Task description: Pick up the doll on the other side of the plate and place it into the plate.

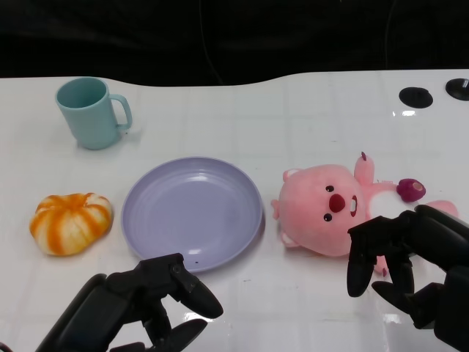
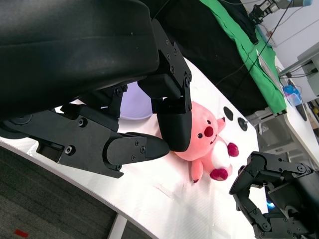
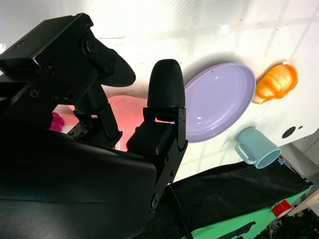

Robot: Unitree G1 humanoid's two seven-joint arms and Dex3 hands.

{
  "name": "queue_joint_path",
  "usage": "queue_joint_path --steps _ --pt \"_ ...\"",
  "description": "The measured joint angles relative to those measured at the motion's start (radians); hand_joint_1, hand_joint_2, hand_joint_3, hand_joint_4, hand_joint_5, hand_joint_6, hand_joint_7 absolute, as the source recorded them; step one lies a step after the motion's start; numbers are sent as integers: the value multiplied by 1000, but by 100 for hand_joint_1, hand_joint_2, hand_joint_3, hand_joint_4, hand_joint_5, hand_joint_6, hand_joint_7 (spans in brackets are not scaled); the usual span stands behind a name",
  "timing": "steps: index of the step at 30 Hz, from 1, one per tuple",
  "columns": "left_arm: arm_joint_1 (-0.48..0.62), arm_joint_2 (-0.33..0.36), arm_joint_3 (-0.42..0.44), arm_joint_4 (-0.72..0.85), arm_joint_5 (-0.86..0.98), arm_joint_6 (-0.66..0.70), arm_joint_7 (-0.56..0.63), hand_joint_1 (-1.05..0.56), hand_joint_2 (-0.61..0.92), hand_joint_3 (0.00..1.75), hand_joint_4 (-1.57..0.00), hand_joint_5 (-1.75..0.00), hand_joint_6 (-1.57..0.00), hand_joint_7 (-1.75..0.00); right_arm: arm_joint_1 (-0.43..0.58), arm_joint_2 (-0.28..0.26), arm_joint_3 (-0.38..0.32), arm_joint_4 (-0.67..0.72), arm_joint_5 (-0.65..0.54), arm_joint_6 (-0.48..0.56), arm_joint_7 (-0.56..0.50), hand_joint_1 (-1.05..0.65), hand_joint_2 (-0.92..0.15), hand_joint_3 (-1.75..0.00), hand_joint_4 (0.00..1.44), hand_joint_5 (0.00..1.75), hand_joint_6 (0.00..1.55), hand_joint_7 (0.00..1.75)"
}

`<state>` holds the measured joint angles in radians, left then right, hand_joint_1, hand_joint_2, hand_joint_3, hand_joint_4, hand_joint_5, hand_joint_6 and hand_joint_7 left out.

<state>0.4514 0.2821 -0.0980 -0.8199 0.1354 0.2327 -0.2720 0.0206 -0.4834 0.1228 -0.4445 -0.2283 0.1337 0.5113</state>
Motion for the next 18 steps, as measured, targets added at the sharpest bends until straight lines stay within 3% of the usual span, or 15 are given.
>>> queue_joint_path --steps 18 --pt "-7 0 -2 0 1 6 0 -25 92 41 -65 -165 -64 -106 0 -2 2 -1 -1 12 4 0 -38 -122 85 166 84 120"
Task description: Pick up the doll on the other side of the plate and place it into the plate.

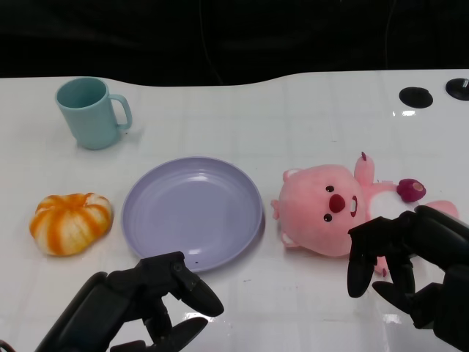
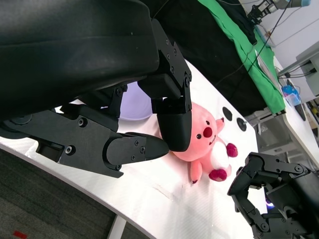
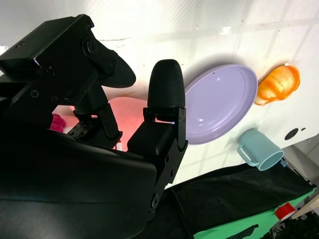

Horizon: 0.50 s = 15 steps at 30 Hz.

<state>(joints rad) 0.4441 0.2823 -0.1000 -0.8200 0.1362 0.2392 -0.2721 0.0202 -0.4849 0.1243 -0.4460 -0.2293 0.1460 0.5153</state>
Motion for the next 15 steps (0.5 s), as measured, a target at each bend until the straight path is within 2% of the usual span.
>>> queue_joint_path --steps 10,13,15 --pt "0 0 0 0 0 4 0 -25 92 41 -65 -164 -65 -105 0 0 0 0 -1 0 -4 -2 -36 -121 82 163 84 117" --pt "0 0 0 0 0 5 0 -24 92 42 -65 -163 -66 -104 0 2 0 0 -16 0 -24 -3 -44 -107 79 146 82 100" --pt "0 0 1 0 0 6 0 -24 92 42 -65 -163 -66 -104 0 9 -1 -2 -17 12 -39 -3 -47 -99 78 125 79 86"
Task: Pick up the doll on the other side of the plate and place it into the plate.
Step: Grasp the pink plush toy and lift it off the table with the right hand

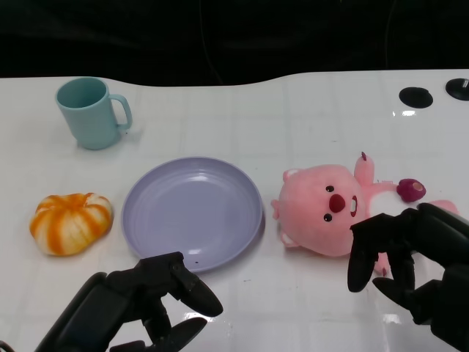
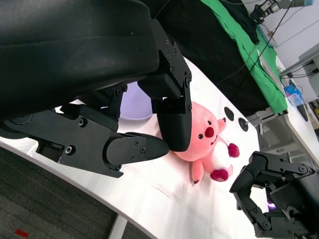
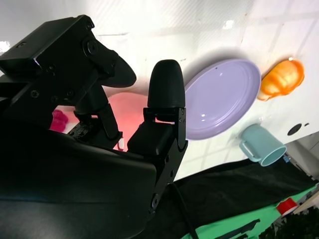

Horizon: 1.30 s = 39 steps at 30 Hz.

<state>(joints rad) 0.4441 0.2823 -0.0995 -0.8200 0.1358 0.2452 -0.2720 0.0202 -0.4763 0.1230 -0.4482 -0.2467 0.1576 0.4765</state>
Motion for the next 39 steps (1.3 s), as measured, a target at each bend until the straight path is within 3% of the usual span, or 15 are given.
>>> queue_joint_path --steps 1,4,8,10,14,18,28,35,39 --pt "0 0 0 0 0 0 0 -24 92 42 -65 -163 -66 -104 0 3 -1 -4 0 13 -6 -3 -48 -96 76 117 77 79" --pt "0 0 0 0 0 0 0 -24 91 42 -65 -163 -66 -104 0 13 -1 -28 -19 62 -28 -12 -63 -61 74 91 71 46" --pt "0 0 2 0 0 0 0 -24 91 43 -65 -163 -66 -105 0 34 -1 -44 -49 115 -59 -25 -84 -20 58 81 54 18" --pt "0 0 5 0 -1 -1 0 -24 91 43 -65 -164 -66 -105 -1 43 0 -55 -61 151 -67 -33 -89 -11 50 78 43 10" --pt "2 3 14 0 -9 -3 -3 -24 91 42 -65 -164 -66 -105 -27 44 6 -78 -108 261 -67 -50 -92 -8 33 70 25 1" --pt "3 16 19 0 -11 -4 -11 -23 91 42 -64 -163 -65 -104 -55 35 14 -88 -168 334 -66 -57 -92 -12 25 66 19 0" --pt "2 21 20 15 -12 -23 -12 -23 91 42 -65 -164 -66 -106 -112 0 60 -80 -309 444 -49 -64 -92 -10 20 62 13 0" --pt "-10 21 21 36 -15 -24 -12 -23 91 41 -65 -163 -65 -106 -188 -37 161 -50 -434 500 31 -69 -92 -12 13 56 14 1" --pt "-13 21 22 50 -16 -30 -12 -24 92 40 -65 -162 -66 -107 -236 -38 220 13 -513 511 55 -72 -92 -12 21 58 17 2"
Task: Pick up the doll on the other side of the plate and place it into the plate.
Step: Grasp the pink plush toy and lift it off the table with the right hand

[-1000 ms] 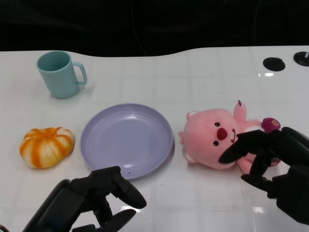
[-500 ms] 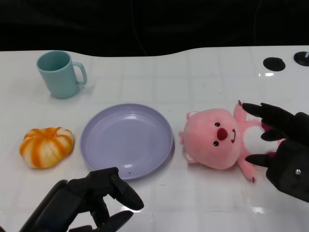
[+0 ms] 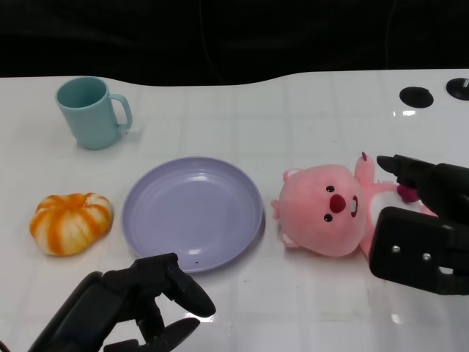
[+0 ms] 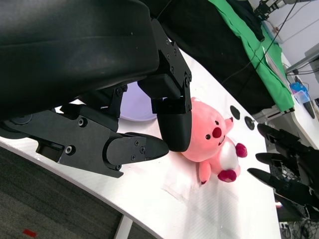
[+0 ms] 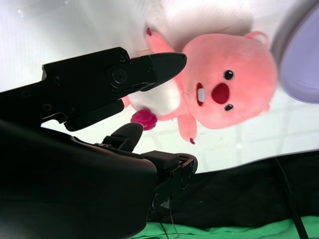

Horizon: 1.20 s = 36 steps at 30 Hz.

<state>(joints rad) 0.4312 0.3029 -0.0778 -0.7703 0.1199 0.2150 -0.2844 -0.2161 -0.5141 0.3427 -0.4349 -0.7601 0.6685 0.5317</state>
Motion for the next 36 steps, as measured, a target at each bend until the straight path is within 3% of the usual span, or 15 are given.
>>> queue_joint_path --steps 6,16,29,36 --pt "0 1 1 7 0 -9 0 -24 92 40 -66 -162 -65 -107 -41 1 52 87 -71 -15 7 -75 -92 -15 22 55 25 6" --pt "0 3 3 8 -4 -11 0 -23 92 39 -65 -162 -65 -108 -81 7 102 243 -160 -132 -15 -78 -92 -20 24 55 35 8" --pt "6 5 5 7 -8 -11 0 -24 91 41 -65 -162 -65 -108 -169 112 101 431 -155 -167 -45 -83 -92 -35 19 51 37 3" --pt "8 7 5 5 -8 -11 0 -24 91 41 -65 -162 -64 -109 -243 158 105 543 -144 -153 -48 -82 -92 -30 21 50 43 4"
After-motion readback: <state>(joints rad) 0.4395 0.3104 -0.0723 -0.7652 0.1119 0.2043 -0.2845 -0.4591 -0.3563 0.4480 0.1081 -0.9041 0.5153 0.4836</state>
